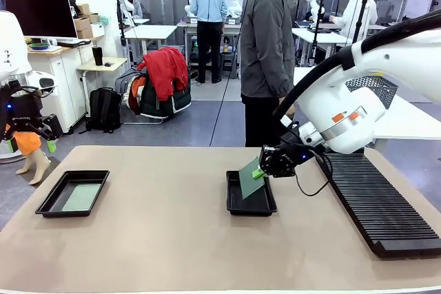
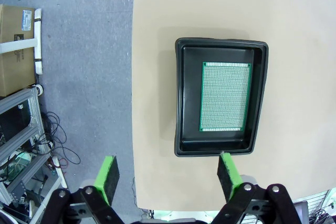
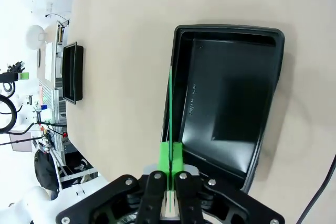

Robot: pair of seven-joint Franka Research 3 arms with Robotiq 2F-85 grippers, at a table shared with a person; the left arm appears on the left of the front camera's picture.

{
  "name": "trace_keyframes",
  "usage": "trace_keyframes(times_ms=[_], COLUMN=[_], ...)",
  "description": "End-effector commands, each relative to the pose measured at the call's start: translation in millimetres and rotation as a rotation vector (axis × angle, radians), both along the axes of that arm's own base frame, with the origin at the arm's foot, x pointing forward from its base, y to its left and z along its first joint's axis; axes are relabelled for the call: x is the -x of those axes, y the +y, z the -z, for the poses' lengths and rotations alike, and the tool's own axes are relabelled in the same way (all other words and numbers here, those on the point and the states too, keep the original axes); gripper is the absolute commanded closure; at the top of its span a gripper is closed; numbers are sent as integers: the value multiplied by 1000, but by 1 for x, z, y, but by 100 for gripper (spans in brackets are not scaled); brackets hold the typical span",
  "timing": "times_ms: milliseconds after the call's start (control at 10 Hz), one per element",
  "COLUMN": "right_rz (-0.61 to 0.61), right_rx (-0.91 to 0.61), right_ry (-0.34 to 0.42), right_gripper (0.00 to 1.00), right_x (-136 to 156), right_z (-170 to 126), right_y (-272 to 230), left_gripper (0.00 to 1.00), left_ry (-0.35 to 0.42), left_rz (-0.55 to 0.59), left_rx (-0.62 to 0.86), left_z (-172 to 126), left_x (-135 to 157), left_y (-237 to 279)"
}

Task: Inspect and transfer BCBs to ESD trays.
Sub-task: Pick up the Blank PCB from the PCB Rack and place it in the right ESD tray.

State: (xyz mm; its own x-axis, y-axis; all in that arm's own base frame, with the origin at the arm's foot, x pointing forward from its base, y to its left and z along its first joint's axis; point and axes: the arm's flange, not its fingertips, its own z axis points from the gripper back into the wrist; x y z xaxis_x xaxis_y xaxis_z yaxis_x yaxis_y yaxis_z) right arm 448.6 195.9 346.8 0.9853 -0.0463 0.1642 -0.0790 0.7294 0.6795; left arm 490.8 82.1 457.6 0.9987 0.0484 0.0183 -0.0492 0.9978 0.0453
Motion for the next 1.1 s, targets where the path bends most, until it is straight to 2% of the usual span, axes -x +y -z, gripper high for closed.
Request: trace_keyframes(times_ms=[0,500,1000], right_rz=[32,49,54], right_rx=[-27,-46,-61], right_ry=[-24,30,57], right_gripper=[98,98,98], right_x=[-9,-22,-27], right_z=[19,49,65], right_y=[8,15,15], left_gripper=[0,0,0], left_ry=[-3,-3,-3], left_rz=[1,1,1], left_rx=[4,4,4], left_z=[1,1,1], left_x=[1,1,1], left_y=[0,0,0])
